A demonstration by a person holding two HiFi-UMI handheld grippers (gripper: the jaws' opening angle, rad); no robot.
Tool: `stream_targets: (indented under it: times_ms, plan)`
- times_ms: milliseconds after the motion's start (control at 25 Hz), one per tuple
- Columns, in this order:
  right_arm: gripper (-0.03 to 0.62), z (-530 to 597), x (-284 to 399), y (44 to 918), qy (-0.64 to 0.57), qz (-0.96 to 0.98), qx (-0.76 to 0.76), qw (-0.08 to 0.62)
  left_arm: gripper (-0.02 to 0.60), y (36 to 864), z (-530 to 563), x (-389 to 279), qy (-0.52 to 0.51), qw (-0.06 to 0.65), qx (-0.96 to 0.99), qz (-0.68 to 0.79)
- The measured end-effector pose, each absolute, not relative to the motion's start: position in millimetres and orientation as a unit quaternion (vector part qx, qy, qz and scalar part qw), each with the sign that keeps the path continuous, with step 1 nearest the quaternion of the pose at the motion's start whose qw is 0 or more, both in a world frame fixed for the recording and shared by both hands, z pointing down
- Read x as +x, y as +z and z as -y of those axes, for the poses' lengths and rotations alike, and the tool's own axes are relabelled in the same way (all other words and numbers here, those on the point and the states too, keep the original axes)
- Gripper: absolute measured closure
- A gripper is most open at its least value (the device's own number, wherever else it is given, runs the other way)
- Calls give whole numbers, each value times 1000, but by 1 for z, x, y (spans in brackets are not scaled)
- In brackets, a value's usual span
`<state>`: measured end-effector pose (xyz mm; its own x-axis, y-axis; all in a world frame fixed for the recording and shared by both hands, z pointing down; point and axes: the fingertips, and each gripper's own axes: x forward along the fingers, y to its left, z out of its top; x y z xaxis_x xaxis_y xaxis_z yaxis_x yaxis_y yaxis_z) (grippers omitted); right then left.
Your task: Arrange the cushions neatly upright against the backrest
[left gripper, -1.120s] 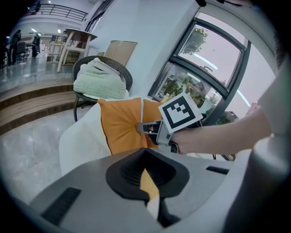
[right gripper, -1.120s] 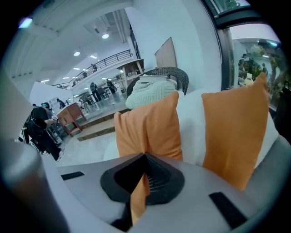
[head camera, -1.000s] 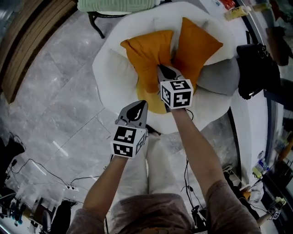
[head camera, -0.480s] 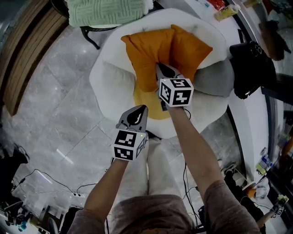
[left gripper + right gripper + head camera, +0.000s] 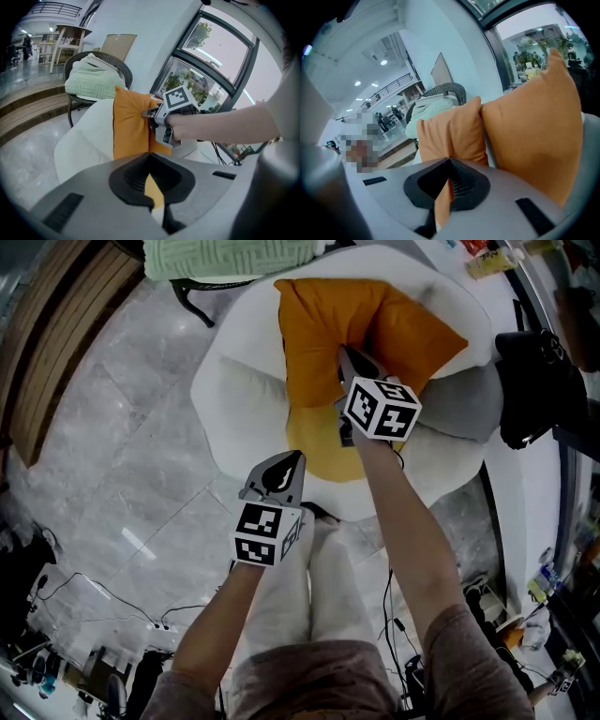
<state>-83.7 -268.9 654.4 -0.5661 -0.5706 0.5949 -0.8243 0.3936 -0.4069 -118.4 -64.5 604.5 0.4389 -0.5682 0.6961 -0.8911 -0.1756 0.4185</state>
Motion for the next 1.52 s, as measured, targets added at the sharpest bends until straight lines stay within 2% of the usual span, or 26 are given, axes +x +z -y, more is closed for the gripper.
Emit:
stream_targets:
  times_ms: [640,880,1520]
  plan:
    - [569,266,-61,678,295,821,425,240,577,617,65,-104,197,422,741,484]
    - [522,261,-59,674,289,827,417,242,577,614,61,-97,197,419,745,480]
    - [519,217,-35,612,280,837,402,244,577,567,55,-77,185,401,761,475]
